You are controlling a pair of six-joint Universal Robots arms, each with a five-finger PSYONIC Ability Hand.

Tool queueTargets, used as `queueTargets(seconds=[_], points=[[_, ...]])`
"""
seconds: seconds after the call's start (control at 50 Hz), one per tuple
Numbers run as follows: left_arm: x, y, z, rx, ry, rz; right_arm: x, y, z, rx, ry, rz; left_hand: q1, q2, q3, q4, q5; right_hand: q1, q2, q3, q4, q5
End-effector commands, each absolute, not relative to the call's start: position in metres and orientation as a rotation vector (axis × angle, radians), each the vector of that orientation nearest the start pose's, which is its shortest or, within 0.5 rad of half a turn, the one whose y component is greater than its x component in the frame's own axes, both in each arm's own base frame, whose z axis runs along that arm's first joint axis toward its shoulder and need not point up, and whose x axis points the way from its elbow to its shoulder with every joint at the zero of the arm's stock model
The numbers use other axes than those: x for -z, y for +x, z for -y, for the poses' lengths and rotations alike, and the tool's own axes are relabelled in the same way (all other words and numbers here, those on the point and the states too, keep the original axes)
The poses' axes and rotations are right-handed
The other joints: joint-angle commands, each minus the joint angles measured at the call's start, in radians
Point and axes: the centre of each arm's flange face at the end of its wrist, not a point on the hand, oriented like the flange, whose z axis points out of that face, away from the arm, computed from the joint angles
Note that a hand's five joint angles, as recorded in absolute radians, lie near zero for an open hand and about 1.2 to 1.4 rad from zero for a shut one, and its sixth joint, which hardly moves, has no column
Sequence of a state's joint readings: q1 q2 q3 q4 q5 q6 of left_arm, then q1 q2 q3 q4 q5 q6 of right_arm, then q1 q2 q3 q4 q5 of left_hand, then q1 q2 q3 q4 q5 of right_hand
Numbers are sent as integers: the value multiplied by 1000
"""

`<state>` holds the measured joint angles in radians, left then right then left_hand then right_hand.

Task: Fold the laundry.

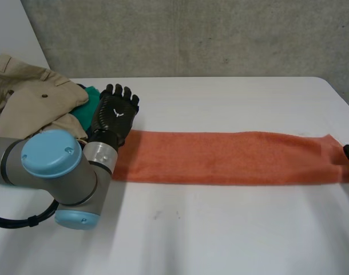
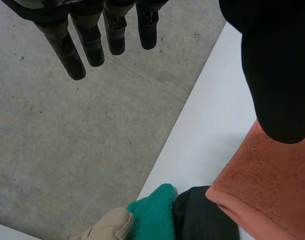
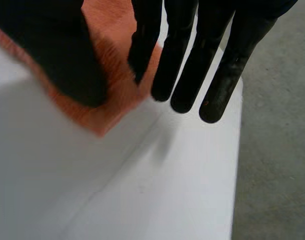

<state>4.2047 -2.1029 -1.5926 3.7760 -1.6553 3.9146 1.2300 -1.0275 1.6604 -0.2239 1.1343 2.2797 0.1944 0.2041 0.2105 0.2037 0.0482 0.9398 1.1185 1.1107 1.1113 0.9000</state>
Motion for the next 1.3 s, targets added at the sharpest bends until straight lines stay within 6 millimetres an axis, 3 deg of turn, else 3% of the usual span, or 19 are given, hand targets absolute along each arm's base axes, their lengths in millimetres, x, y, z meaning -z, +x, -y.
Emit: queueTargets(seconds=[0.02, 0.16, 0.3, 0.38, 0.4, 0.46, 0.52, 0.54, 0.6, 0.62, 0.7, 0.78, 0.86, 0.9, 0.98, 1.06, 1.16, 1.22, 1.3], points=[[-179, -302, 290, 2122, 1098, -1625, -144, 1, 394, 2088, -1044, -2735, -20, -30, -36, -29, -48, 457, 278, 286, 285, 322], [-188, -298, 285, 2133, 1083, -1615, -170, -41, 411, 2236, -1033, -2820, -20, -30, -36, -29, -48, 457, 278, 286, 285, 322], [-190, -293, 281, 2125, 1078, -1622, -178, -33, 414, 2272, -1202, -2793, -20, -30, -36, -29, -48, 457, 278, 286, 285, 322], [-192, -289, 280, 2123, 1069, -1624, -198, 34, 413, 2363, -1339, -2533, -20, -30, -36, -29, -48, 457, 278, 286, 285, 322], [-193, -286, 281, 2118, 1061, -1625, -210, 67, 408, 2404, -1370, -2401, -20, -30, -36, -29, -48, 457, 278, 286, 285, 322], [-195, -284, 281, 2120, 1053, -1622, -225, 113, 397, 2439, -1403, -2224, -20, -30, -36, -29, -48, 457, 278, 286, 285, 322], [-199, -283, 280, 2129, 1040, -1616, -236, 168, 377, 2440, -1458, -2012, -20, -30, -36, -29, -48, 457, 278, 286, 285, 322], [-201, -282, 279, 2133, 1035, -1616, -240, 200, 362, 2432, -1496, -1886, -20, -30, -36, -29, -48, 457, 278, 286, 285, 322], [-205, -281, 277, 2147, 1023, -1618, -242, 249, 334, 2397, -1550, -1697, -20, -30, -36, -29, -48, 457, 278, 286, 285, 322], [-207, -281, 276, 2156, 1018, -1619, -241, 278, 312, 2358, -1589, -1585, -20, -30, -36, -29, -48, 457, 278, 286, 285, 322], [-210, -280, 273, 2176, 1006, -1629, -219, 337, 261, 2222, -1691, -1356, -20, -30, -36, -29, -48, 457, 278, 286, 285, 322], [-209, -281, 272, 2185, 1005, -1640, -182, 373, 223, 2058, -1760, -1246, -20, -30, -36, -29, -48, 457, 278, 286, 285, 322], [-207, -282, 272, 2187, 1007, -1649, -142, 390, 194, 1912, -1833, -1225, -20, -30, -36, -29, -48, 457, 278, 286, 285, 322], [-206, -283, 272, 2186, 1010, -1650, -133, 391, 191, 1893, -1864, -1233, -20, -30, -36, -29, -48, 457, 278, 286, 285, 322], [-210, -289, 269, 2212, 1020, -1635, -136, 388, 198, 1938, -1869, -1293, -20, -30, -36, -29, -48, -765, -944, -936, -937, -900], [-218, -304, 259, 2278, 1043, -1612, -165, 378, 210, 2023, -1716, -1426, -20, -30, -36, -29, -48, -765, -944, -936, -937, -900], [-235, -329, 242, 2444, 1031, -1636, -215, 320, 258, 2091, -1226, -1710, -19, -29, -35, -28, -47, -765, -944, -936, -937, -900], [-241, -340, 237, 2521, 1022, -1662, -223, 298, 265, 2047, -1057, -1793, -13, -23, -29, -22, -42, -765, -944, -936, -937, -900], [-229, -358, 234, 2542, 1065, -1734, -213, 263, 271, 1939, -948, -1987, -13, -23, -29, -22, -41, -765, -944, -936, -937, -900]])
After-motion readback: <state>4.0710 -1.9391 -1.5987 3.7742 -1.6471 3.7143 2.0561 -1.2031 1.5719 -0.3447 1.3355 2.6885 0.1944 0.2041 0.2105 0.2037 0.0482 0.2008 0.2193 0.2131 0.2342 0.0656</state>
